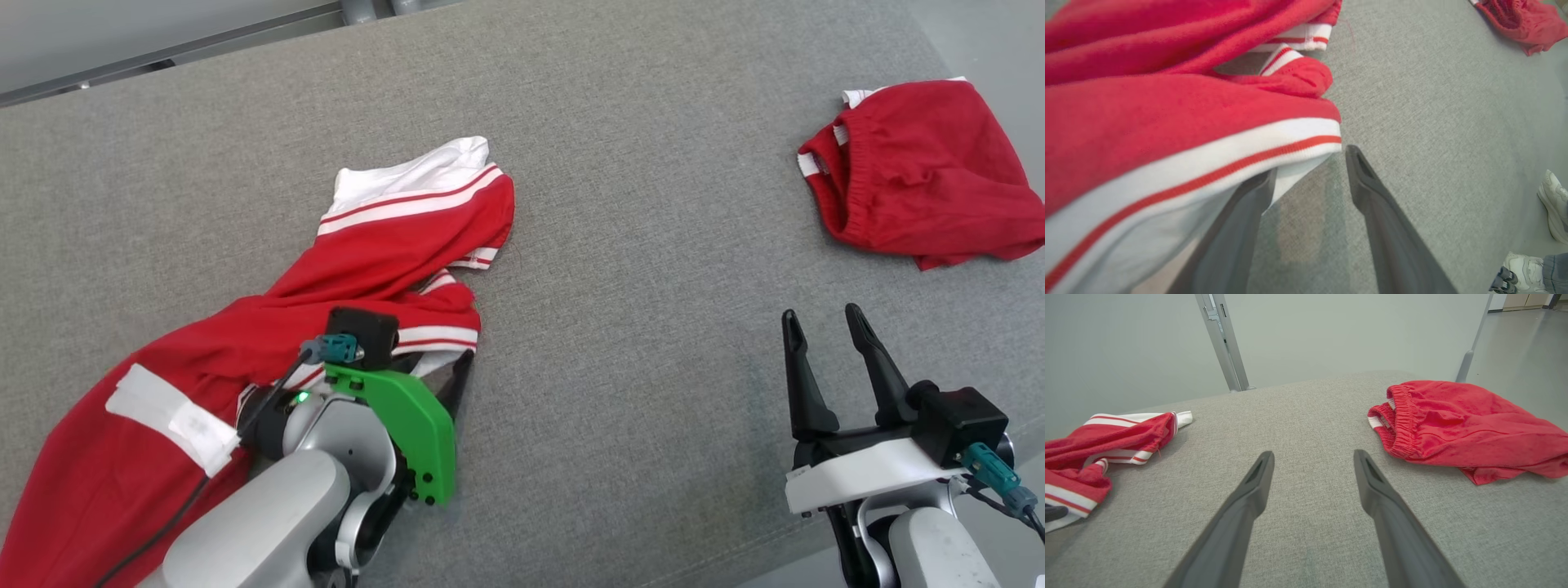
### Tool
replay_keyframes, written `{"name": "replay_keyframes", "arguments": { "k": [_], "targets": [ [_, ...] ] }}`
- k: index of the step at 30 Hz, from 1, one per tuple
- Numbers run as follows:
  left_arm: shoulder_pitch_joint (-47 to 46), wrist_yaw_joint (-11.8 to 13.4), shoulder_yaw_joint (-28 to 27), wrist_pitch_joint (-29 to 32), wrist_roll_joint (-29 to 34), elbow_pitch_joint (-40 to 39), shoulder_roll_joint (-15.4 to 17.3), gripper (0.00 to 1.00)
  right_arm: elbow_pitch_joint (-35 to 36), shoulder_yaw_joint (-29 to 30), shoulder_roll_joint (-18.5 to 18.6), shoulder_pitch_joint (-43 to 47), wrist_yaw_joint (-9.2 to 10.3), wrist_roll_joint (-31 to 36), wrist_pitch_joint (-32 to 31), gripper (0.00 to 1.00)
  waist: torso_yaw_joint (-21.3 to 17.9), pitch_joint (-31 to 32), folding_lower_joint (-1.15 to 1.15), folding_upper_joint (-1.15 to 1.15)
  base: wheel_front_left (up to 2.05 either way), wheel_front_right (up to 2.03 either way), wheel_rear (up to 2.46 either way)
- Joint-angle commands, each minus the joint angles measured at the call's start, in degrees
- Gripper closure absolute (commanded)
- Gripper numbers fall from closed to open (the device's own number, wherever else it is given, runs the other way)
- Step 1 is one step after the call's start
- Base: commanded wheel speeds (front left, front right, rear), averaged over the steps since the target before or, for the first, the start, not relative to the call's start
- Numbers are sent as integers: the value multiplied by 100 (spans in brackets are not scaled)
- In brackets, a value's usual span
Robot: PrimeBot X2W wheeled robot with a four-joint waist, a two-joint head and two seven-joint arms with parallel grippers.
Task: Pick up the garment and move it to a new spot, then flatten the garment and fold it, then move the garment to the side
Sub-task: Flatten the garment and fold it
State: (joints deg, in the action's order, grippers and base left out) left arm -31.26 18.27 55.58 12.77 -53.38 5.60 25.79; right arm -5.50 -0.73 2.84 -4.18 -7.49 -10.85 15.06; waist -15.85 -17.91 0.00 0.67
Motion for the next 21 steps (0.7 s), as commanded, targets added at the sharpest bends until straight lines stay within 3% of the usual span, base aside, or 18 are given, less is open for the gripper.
{"name": "replay_keyframes", "arguments": {
  "k": [1, 13, 16, 19, 21],
  "targets": [
    [-137, -63, -107, -84, -77, 76, -105, 100, 2, -2, 12, -61, -1, -25, 16, 0, -16, -7, 0, -67, 0, 0, 0],
    [-747, -91, -612, -119, -449, 778, -520, 98, -71, -61, 12, -28, -1, -123, 15, 0, -177, -10, 0, -67, 0, 0, 0],
    [-783, -155, -544, 1, -475, 1067, -560, 72, -100, -87, 10, -6, -1, -126, 15, 0, -211, 13, 0, -67, 0, 0, 0],
    [-734, -201, -435, -40, -352, 1205, -520, 53, -100, -63, 13, 20, -1, -134, 15, 0, -247, 48, 0, -67, 0, 0, 0],
    [-665, -226, -340, -71, -240, 1158, -445, 20, -95, -44, 11, 65, -1, -126, 15, 0, -249, 82, 0, -67, 0, 0, 0]
  ]
}}
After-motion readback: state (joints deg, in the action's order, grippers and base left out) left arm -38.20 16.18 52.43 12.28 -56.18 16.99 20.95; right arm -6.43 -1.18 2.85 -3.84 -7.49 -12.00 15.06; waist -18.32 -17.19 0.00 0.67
